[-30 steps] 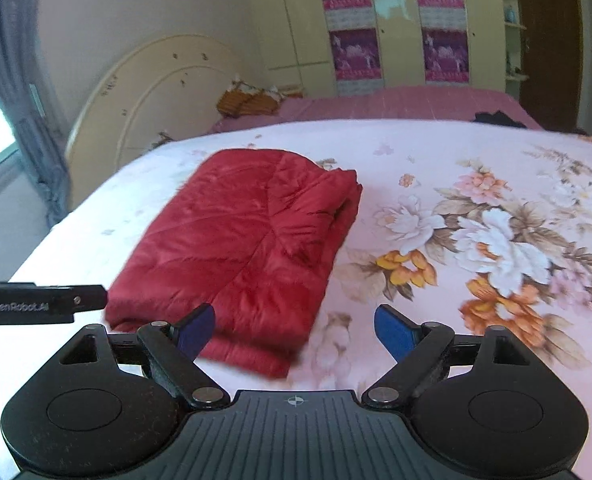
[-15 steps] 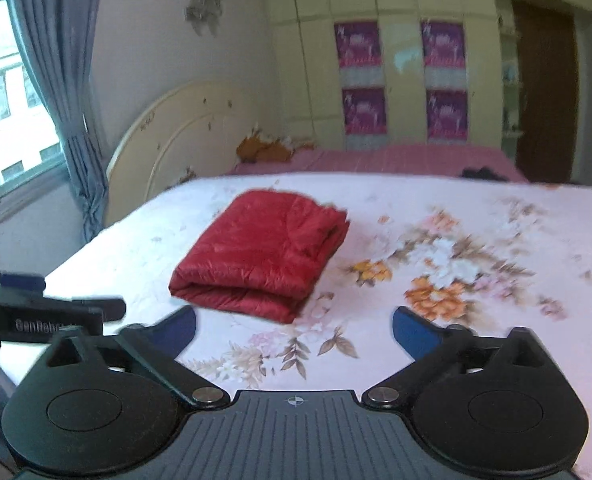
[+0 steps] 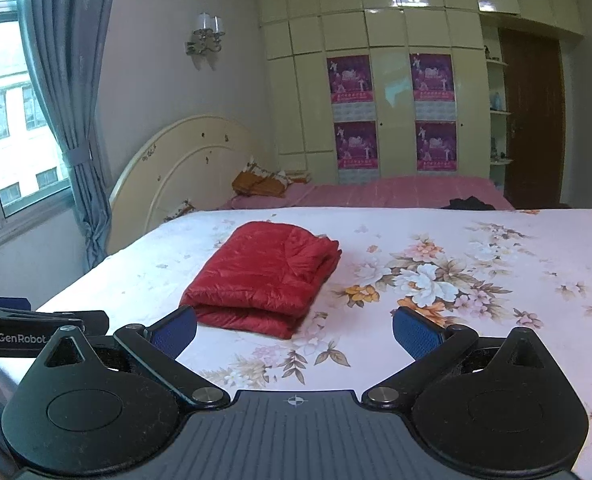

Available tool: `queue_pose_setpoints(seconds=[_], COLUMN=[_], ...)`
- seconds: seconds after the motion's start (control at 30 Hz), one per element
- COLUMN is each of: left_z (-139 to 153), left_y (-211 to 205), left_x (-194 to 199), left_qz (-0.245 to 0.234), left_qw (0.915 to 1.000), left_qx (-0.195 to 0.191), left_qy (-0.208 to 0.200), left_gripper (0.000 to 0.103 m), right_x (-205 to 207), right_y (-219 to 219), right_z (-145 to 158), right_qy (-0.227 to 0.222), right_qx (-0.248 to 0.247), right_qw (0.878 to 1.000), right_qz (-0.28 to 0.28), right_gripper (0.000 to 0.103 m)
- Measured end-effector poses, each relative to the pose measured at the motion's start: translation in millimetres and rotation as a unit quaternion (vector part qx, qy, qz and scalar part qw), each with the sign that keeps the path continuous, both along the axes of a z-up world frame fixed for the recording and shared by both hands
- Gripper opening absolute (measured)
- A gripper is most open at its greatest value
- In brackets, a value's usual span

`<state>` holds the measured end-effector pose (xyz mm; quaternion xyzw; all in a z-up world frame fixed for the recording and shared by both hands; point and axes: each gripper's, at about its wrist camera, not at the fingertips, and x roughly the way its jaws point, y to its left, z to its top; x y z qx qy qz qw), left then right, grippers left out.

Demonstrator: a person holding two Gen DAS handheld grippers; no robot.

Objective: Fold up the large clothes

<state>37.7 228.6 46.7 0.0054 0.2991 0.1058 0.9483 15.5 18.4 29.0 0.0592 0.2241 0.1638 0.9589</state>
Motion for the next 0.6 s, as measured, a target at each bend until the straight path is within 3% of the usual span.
queue_pose_setpoints(seconds=[0.6], left_z=[5.1], left_y=[0.8], left_x=[-6.6], left_qz=[0.005], left_qw=[1.0000], left_qx=[0.002], left_qy=[-0.002], left_gripper=[0.103], right_x=[-2.0], right_y=[-5.2], right_z=[5.1], right_qy=[-0.007], right_qx=[0.008], right_qw=[1.000], right_qz=[0.003], right_gripper=[0.103])
